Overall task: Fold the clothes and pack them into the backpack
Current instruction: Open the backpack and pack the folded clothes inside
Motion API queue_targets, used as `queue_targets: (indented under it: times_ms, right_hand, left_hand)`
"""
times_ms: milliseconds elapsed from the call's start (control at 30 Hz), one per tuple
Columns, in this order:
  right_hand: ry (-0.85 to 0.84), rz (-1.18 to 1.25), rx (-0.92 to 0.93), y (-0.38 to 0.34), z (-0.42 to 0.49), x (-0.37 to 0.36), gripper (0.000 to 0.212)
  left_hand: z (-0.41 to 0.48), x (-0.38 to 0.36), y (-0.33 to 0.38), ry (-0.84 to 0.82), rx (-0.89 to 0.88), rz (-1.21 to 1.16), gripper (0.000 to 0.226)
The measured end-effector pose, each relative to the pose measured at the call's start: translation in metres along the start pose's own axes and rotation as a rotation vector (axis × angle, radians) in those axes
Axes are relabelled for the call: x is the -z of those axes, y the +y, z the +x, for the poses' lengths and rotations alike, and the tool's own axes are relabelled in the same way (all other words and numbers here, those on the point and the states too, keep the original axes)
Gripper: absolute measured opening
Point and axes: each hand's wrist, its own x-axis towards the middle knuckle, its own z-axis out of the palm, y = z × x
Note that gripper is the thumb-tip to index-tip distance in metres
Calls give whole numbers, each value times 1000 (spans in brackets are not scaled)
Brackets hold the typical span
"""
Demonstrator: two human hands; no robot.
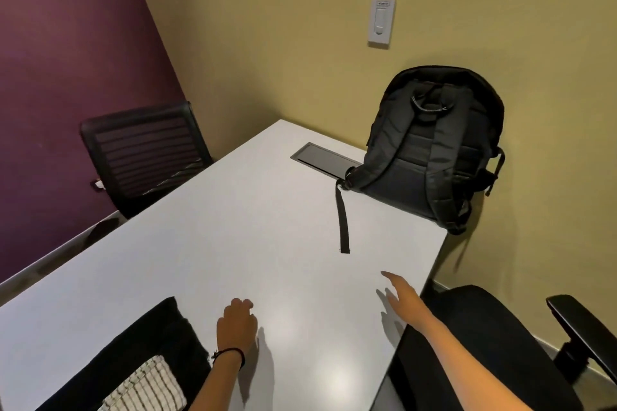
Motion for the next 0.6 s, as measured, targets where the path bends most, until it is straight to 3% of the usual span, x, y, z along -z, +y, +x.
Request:
queue_targets:
  times_ms: [167,600]
  right_hand:
    - [113,-46,74,-11,53,70,48]
    - [510,27,158,-49,177,213,54]
  left_hand:
    - [30,2,70,-10,-78,-202,37]
    - [152,52,254,-30,-323,-431,46]
